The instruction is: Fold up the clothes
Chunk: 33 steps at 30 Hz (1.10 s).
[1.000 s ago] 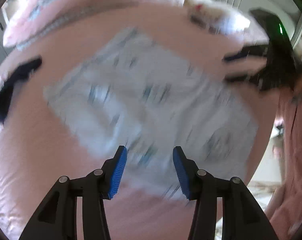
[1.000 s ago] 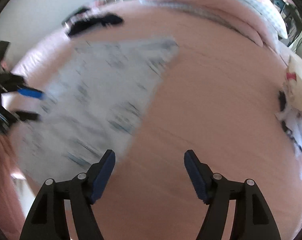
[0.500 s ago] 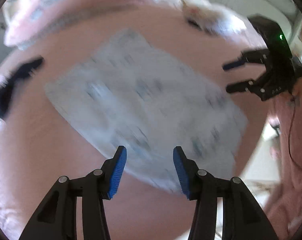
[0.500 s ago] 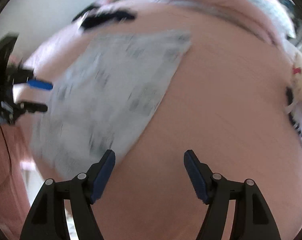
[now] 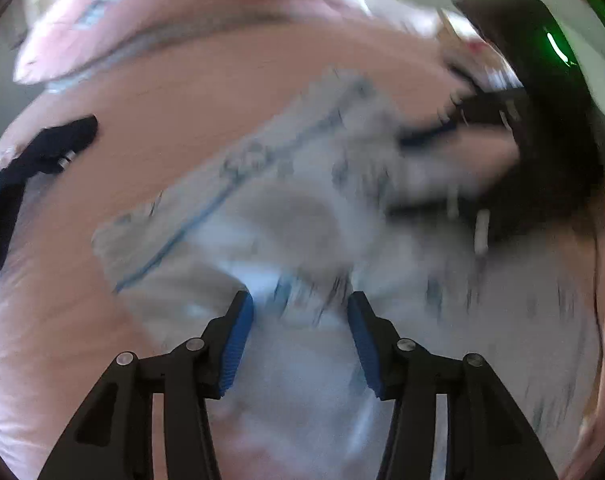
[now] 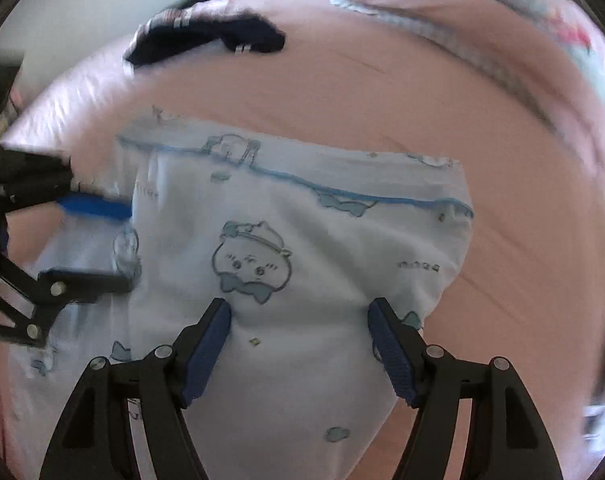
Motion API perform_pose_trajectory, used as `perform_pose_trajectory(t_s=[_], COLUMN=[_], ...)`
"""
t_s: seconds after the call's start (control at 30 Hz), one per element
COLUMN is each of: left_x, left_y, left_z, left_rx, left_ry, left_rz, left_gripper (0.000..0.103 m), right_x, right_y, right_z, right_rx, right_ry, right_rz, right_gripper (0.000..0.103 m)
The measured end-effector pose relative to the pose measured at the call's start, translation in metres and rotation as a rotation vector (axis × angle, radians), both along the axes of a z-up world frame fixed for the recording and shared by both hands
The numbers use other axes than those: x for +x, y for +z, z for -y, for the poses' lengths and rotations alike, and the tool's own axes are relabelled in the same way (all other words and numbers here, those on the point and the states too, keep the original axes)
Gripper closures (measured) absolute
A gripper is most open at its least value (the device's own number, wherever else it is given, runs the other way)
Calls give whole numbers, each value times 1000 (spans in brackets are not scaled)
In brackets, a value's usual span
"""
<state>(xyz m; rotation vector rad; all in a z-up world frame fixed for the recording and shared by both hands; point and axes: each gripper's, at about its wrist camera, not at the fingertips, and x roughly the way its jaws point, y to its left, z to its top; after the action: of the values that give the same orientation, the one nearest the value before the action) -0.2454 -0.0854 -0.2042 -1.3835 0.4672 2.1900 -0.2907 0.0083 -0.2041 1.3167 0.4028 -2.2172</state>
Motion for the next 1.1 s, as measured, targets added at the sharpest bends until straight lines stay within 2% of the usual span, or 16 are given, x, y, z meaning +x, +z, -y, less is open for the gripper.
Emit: perform_pose_trajectory(t_s=[0.03, 0.1, 0.2, 0.23, 0.33, 0.43, 0.47, 0.53, 0.57, 0.6, 0.7, 0.8, 0.87, 0.93, 1.0, 1.1], left_x=[-4, -6, -9, -11, -20, -32, -33, -32, -27, -21, -8, -1, -2, -6, -11, -12], left_y=[-4, 2, 14, 22, 43, 32, 24, -3, -7, -8, -7, 0, 8, 22, 29, 12], left_z=[3, 14, 32, 29, 2, -37, -51, -71, -72, -70, -53, -28, -20, -26, -42, -71], left_rx=[-9, -12, -14, 27, 195, 246, 232, 127, 98, 77, 33, 28, 50, 154, 212, 177], left_ry=[-9, 10, 46, 49, 24, -32, -55, -104, -122, -139, -165, -167, -141, -126, -136, -204], left_rz=[8, 0, -17, -52, -158, -123, -91, -28, -32, -46, -37, 13, 24, -9, -36, 9], left_gripper=[54, 43, 44, 44, 44, 44, 44, 44, 43, 43, 42, 42, 42, 42, 42, 42], right_x=[-2, -6, -15, -16, -6, 16, 19, 12, 1, -5, -12, -9, 11, 39, 63, 99], right_y=[3, 5, 16, 21, 37, 35, 26, 7, 0, 1, 7, 14, 28, 38, 45, 29], right_z=[-11, -34, -67, -74, -58, -13, -5, 0, -13, -23, -48, -84, -91, -77, -57, -24], right_rx=[27, 92, 55, 46, -28, 6, 48, 98, 50, 10, 108, 74, 24, -44, -87, -56], right_ry=[-22, -76, -173, -198, -138, 31, 53, 44, 5, -12, -73, -133, -84, 16, 128, 274], right_rz=[-14, -35, -17, -19, -50, -62, -66, -54, -22, -15, -74, -33, -42, -61, -71, -46], right_gripper=[40, 38, 37, 37, 37, 37, 37, 37, 35, 36, 35, 35, 35, 35, 35, 37])
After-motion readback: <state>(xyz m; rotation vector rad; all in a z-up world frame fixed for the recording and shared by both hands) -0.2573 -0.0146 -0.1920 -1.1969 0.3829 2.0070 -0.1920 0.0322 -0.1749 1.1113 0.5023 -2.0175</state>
